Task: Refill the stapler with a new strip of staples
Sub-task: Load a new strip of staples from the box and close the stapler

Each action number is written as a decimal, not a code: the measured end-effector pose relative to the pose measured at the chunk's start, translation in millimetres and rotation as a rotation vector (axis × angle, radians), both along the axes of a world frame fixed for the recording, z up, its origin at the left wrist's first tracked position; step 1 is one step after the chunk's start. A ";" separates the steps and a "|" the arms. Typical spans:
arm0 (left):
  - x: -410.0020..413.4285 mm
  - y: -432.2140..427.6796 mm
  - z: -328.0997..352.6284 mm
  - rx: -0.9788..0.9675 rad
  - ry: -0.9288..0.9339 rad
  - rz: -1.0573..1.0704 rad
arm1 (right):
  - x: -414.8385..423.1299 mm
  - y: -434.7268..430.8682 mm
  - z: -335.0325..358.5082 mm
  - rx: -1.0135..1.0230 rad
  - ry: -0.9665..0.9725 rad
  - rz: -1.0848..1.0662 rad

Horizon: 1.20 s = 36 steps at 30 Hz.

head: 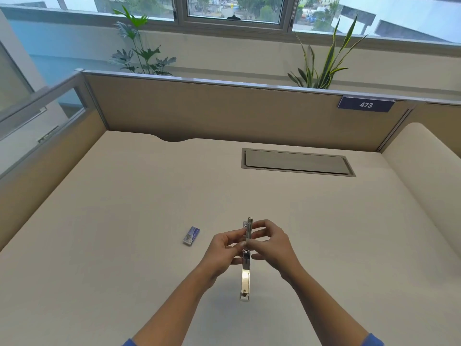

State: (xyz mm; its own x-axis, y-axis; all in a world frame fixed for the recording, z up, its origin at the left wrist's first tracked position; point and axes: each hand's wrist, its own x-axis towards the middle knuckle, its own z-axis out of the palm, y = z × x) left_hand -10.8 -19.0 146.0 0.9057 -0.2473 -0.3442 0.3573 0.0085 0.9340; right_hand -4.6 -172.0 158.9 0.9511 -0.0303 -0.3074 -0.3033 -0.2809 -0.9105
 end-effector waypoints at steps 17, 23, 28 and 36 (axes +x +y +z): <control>-3.2 -3.9 -4.2 -0.071 0.070 -0.059 | 12.2 7.9 -4.3 -0.220 -0.082 -0.130; 2.2 2.4 -4.5 -0.085 0.083 0.002 | 10.0 -0.2 -6.4 0.109 0.028 0.074; 7.0 8.5 -4.8 -0.087 0.081 0.023 | 5.7 -7.9 -9.9 0.214 0.067 0.315; 7.7 5.5 -5.6 -0.150 0.080 0.012 | 7.2 5.3 -20.0 0.214 -0.038 0.070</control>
